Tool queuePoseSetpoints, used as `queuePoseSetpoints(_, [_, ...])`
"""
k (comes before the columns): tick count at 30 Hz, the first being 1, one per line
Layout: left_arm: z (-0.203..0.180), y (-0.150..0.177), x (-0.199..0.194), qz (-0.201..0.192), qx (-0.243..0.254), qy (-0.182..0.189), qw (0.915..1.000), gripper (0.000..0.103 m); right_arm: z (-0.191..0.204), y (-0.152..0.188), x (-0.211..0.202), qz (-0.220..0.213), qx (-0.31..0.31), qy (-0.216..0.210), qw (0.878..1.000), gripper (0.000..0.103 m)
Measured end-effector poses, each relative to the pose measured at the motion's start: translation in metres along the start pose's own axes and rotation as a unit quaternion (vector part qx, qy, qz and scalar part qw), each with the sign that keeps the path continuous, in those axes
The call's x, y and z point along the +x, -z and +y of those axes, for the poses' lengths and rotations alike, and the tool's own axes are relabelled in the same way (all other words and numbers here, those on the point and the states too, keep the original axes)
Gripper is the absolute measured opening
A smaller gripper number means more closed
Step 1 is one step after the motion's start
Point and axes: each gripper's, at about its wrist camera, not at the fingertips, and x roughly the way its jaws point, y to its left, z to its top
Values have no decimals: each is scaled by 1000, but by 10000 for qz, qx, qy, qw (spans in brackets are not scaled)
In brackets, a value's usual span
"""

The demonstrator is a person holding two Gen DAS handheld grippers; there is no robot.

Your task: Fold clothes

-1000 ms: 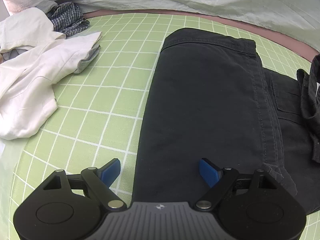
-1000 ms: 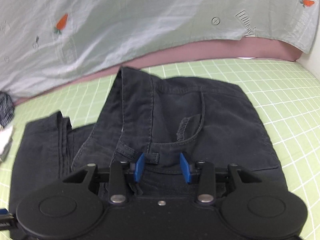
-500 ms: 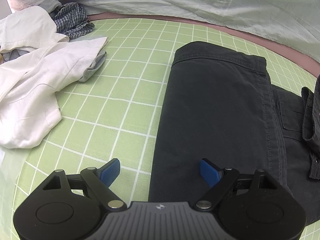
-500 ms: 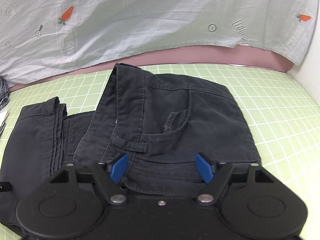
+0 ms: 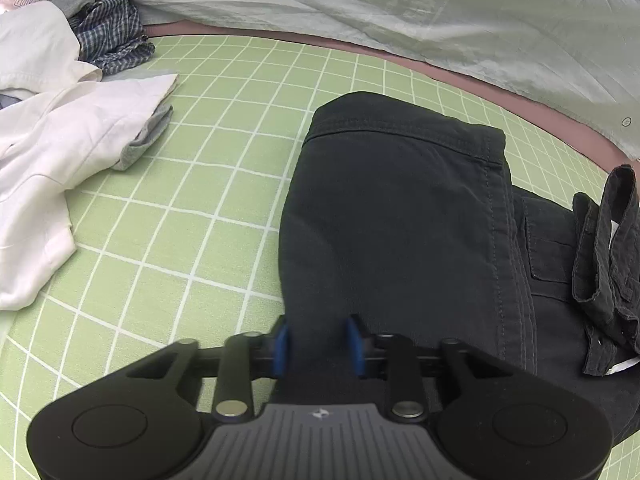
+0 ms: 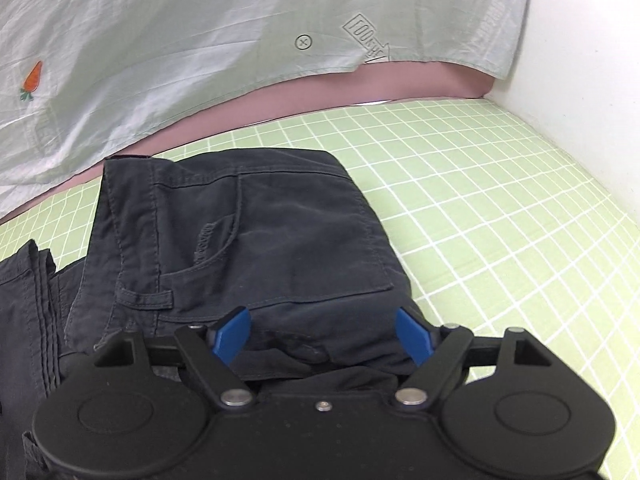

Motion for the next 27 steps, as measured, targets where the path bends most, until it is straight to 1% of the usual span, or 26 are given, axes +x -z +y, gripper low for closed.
queuePoseSetpoints(1, [2,-2,-4,-15,-102,87,9999,7,-3,0,-1,-9,70,-3,10000,83])
queuePoseSetpoints(3, [0,-6,-15,-115,-219,243,9994,5,-9,-1,-2,-39,169,20,9998,83])
queuePoseSetpoints(5, [-4,-11,-28,-237,-306,394,9985,5,-13,-2,-4,-86,158,183,9997,83])
queuePoseSetpoints(7, [-18,-14,-42,-387,-200,573,9974,5,-21,-4,-5,-122,143,339,9992,83])
queuePoseSetpoints(11, [-68,-15,-69,-701,149,982,9926,5,-47,-4,-2,-27,357,510,9981,83])
queuePoseSetpoints(14, [-118,-11,-81,-797,417,1229,9883,5,-69,-2,0,66,497,542,9973,83])
queuePoseSetpoints(17, [-172,-3,-84,-838,631,1541,9825,5,-90,1,-1,108,460,554,9973,83])
queuePoseSetpoints(21, [-256,12,-70,-675,1027,1904,9740,5,-117,2,2,147,410,581,9974,83])
queuePoseSetpoints(23, [-293,23,-47,-507,1224,1926,9723,5,-130,1,7,188,448,591,9971,83])
queuePoseSetpoints(25, [-316,33,-14,-221,1237,1785,9759,7,-142,-1,11,236,485,595,9968,83])
queuePoseSetpoints(27, [-324,39,20,145,1043,1641,9808,12,-152,-4,17,283,520,589,9965,83])
